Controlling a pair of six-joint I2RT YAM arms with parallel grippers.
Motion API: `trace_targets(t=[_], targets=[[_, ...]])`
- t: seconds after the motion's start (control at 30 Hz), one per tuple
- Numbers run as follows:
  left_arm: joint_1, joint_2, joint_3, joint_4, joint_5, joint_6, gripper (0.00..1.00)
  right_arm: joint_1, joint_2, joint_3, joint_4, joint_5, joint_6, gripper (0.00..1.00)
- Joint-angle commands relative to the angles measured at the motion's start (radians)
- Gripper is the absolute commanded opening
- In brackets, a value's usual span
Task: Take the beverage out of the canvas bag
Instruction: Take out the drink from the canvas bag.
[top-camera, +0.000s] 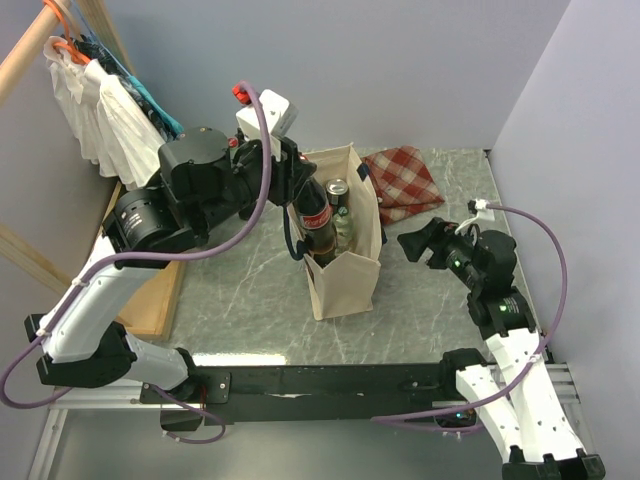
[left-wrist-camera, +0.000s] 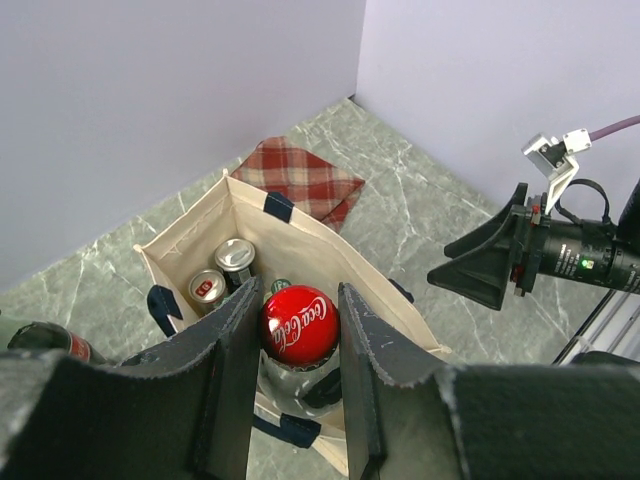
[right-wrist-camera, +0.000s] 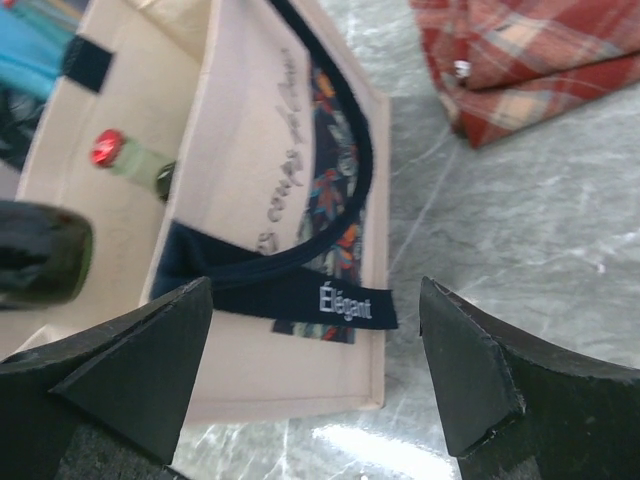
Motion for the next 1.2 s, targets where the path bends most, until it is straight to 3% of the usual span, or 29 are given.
trace_targets(t=[0.0,0.53,0.93,1.17], targets=[[0.000,-0.096,0.047,0.293,-0.026,0.010,0.01,-0.001,-0.028,0.058,0.035,-0.094,-0.019,0.90],[0.000,-0.053,0.117,0.279,-0.010,0.018,0.01,-0.002,-0.013,0.035,0.146,-0.355,0.025,0.89],[0.000,-0.025,0.176,0.287,0.000,0.024,0.01,0.028,0.067,0.023,0.170,-0.390,0.025,0.83],[-0.002,-0.022,0.202,0.282,-0.019,0.038,0.01,0.062,0.127,0.021,0.183,-0.367,0.019,0.74]])
